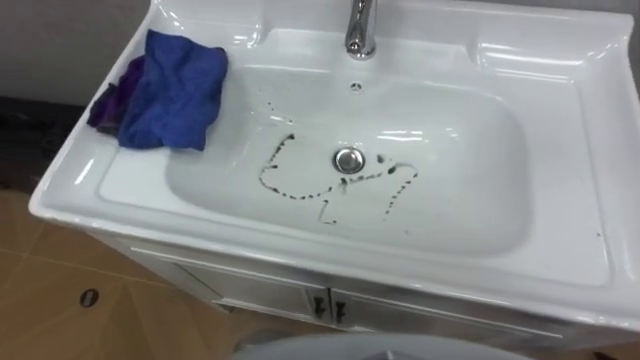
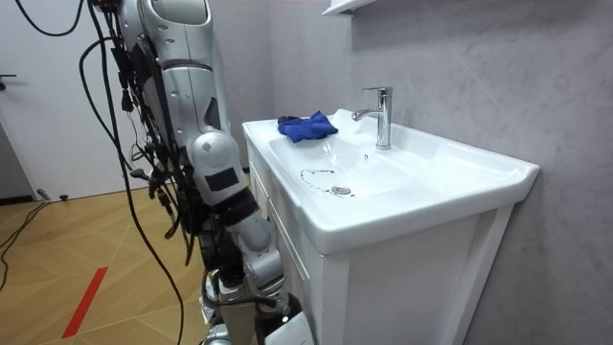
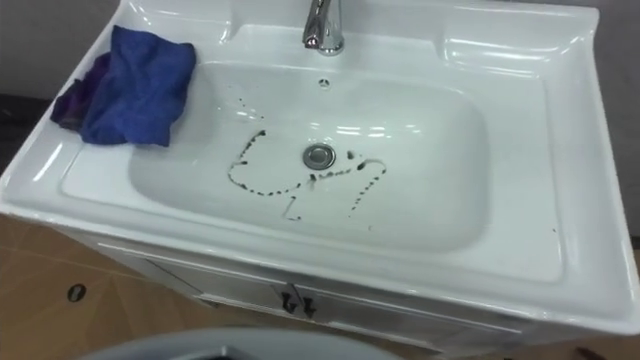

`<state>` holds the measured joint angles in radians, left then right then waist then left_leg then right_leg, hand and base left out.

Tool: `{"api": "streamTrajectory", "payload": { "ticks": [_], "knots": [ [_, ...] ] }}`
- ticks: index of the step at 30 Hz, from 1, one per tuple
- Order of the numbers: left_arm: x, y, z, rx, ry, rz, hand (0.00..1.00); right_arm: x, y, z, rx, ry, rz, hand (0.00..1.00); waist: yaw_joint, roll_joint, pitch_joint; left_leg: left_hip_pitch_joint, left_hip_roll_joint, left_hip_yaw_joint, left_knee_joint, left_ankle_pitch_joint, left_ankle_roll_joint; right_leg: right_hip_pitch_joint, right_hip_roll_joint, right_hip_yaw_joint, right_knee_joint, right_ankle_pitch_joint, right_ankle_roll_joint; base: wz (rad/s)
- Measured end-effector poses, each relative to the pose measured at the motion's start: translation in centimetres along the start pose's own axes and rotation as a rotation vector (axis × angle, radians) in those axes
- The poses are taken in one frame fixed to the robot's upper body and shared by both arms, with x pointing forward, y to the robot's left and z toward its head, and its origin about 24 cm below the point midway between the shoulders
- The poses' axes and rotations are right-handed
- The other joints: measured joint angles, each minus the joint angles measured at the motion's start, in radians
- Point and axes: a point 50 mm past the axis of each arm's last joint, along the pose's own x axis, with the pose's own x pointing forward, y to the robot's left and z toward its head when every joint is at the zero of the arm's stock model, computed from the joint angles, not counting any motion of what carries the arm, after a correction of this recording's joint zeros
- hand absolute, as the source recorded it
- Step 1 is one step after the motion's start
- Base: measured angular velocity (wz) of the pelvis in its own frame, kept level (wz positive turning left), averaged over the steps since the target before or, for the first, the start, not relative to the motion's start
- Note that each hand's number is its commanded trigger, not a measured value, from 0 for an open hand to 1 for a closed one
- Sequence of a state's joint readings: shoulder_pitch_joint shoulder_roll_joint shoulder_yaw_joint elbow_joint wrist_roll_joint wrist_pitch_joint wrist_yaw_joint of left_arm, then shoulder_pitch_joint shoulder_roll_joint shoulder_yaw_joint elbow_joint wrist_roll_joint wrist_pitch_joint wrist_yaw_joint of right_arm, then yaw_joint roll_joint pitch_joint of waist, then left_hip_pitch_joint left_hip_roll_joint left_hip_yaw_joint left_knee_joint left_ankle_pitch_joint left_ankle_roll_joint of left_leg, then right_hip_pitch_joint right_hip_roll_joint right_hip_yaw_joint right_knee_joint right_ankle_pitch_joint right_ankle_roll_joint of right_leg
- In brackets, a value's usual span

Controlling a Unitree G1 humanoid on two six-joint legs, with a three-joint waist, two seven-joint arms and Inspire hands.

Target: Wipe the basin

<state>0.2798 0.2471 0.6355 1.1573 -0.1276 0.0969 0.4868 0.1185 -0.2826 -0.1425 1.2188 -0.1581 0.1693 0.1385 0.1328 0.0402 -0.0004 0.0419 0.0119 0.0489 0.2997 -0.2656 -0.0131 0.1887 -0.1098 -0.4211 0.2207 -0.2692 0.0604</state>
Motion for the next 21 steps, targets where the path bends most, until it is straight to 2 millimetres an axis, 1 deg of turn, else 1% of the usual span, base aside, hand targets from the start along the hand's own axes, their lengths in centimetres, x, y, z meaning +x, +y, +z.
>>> {"api": "streamTrajectory", "payload": {
  "ticks": [2, 3, 4, 5, 6, 7, 8, 9, 10, 11, 12, 14, 17, 18, 20, 21],
  "knots": [
    [0.4, 1.4, 1.5, -0.125, -0.027, 0.103, 0.0, 0.0, 0.0, -0.6, 0.006, 0.018, -0.006, 0.0, 0.014, 0.002, -0.0029, 0.002, -0.003, -0.007, -0.005, 0.009, -0.003, -0.005, -0.001, -0.002, 0.002, -0.001, -0.002, 0.07],
    [0.4, 1.8, 1.9, -0.16, -0.032, 0.127, 0.0, 0.0, 0.0, -0.7, 0.005, 0.02, -0.009, 0.0, 0.017, 0.003, -0.0046, 0.0, -0.003, -0.007, -0.009, 0.012, -0.003, -0.01, -0.002, -0.001, 0.004, -0.001, -0.002, 0.04],
    [0.4, 2.4, 2.7, -0.219, -0.049, 0.173, 0.0, 0.0, -0.1, -0.7, 0.002, 0.016, -0.019, 0.0, 0.022, 0.013, -0.0107, -0.008, -0.004, -0.01, -0.008, 0.015, -0.003, -0.02, -0.003, -0.001, 0.012, -0.002, -0.003, 0.03],
    [0.4, 2.7, 3.2, -0.246, -0.063, 0.194, 0.0, 0.0, -0.2, -0.8, 0.0, 0.015, -0.025, 0.0, 0.029, 0.008, -0.0111, -0.014, -0.005, -0.012, -0.007, 0.017, -0.002, -0.031, -0.006, 0.0, 0.021, -0.003, -0.004, 0.0],
    [0.2, 3.1, 4.4, -0.302, -0.099, 0.233, 0.0, -0.1, -0.4, -1.1, -0.001, 0.014, -0.039, 0.0, 0.041, 0.013, -0.0141, -0.015, -0.008, -0.021, -0.008, 0.023, -0.001, -0.039, -0.011, 0.001, 0.036, -0.003, -0.004, 0.06],
    [0.1, 3.7, 5.6, -0.335, -0.143, 0.274, 0.0, -0.1, -0.6, -1.5, -0.002, 0.023, -0.045, 0.0, 0.045, 0.011, -0.014, -0.015, -0.01, -0.028, -0.009, 0.023, -0.001, -0.039, -0.012, 0.002, 0.041, -0.003, -0.004, 0.06],
    [0.1, 4.1, 6.1, -0.349, -0.163, 0.294, 0.0, -0.2, -0.7, -1.6, 0.0, 0.024, -0.048, 0.0, 0.049, 0.014, -0.0155, -0.014, -0.01, -0.029, -0.009, 0.023, -0.001, -0.039, -0.013, 0.004, 0.042, -0.003, -0.004, 0.0],
    [-0.2, 4.6, 7.4, -0.389, -0.206, 0.327, 0.0, -0.2, -0.8, -1.9, 0.003, 0.023, -0.053, 0.0, 0.059, 0.016, -0.0167, -0.012, -0.01, -0.028, -0.009, 0.023, -0.001, -0.039, -0.013, 0.004, 0.04, -0.003, -0.004, -0.06],
    [-0.6, 5.0, 8.8, -0.451, -0.252, 0.356, 0.0, -0.2, -0.8, -2.0, -0.002, 0.016, -0.057, 0.0, 0.067, 0.021, -0.018, -0.013, -0.011, -0.03, -0.008, 0.023, -0.001, -0.038, -0.013, 0.003, 0.04, -0.003, -0.004, -0.06],
    [-1.0, 5.6, 10.0, -0.5, -0.293, 0.393, 0.0, -0.3, -0.9, -2.1, -0.016, 0.01, -0.062, 0.0, 0.076, 0.023, -0.0168, -0.014, -0.011, -0.033, -0.007, 0.023, -0.001, -0.038, -0.013, 0.003, 0.04, -0.003, -0.004, 0.0],
    [-1.2, 5.9, 10.6, -0.518, -0.313, 0.409, 0.0, -0.3, -1.0, -2.1, -0.019, 0.008, -0.065, 0.0, 0.077, 0.024, -0.0166, -0.014, -0.012, -0.035, -0.006, 0.023, -0.001, -0.037, -0.012, 0.002, 0.039, -0.003, -0.004, 0.0],
    [-2.4, 6.5, 13.1, -0.612, -0.401, 0.442, 0.0, -0.3, -1.0, -2.0, -0.013, -0.004, -0.067, 0.0, 0.077, 0.028, -0.0154, -0.018, -0.014, -0.043, -0.009, 0.022, -0.001, -0.044, -0.013, 0.006, 0.039, -0.01, -0.008, -0.02],
    [-3.9, 7.5, 15.4, -0.709, -0.5, 0.473, 0.0, -0.3, -1.0, -1.7, -0.008, -0.016, -0.066, 0.0, 0.08, 0.031, -0.0163, -0.023, -0.013, -0.04, -0.007, 0.024, -0.002, -0.057, -0.015, 0.014, 0.055, -0.02, -0.013, -0.04],
    [-4.7, 8.0, 16.5, -0.759, -0.55, 0.487, 0.0, -0.3, -1.0, -1.7, -0.004, -0.022, -0.066, 0.0, 0.079, 0.032, -0.017, -0.026, -0.013, -0.041, -0.007, 0.027, -0.004, -0.06, -0.014, 0.013, 0.058, -0.021, -0.014, 0.0],
    [-6.1, 9.2, 18.4, -0.842, -0.634, 0.522, 0.0, -0.3, -1.0, -1.6, -0.005, -0.03, -0.07, 0.0, 0.08, 0.039, -0.0214, -0.031, -0.009, -0.04, -0.008, 0.031, -0.008, -0.069, -0.009, 0.018, 0.06, -0.021, -0.018, 0.0],
    [-6.4, 9.5, 18.9, -0.86, -0.653, 0.531, 0.0, -0.3, -1.0, -1.6, -0.005, -0.031, -0.071, 0.0, 0.079, 0.04, -0.0216, -0.03, -0.009, -0.041, -0.009, 0.032, -0.008, -0.069, -0.009, 0.021, 0.06, -0.021, -0.018, 0.0]
  ]
}}
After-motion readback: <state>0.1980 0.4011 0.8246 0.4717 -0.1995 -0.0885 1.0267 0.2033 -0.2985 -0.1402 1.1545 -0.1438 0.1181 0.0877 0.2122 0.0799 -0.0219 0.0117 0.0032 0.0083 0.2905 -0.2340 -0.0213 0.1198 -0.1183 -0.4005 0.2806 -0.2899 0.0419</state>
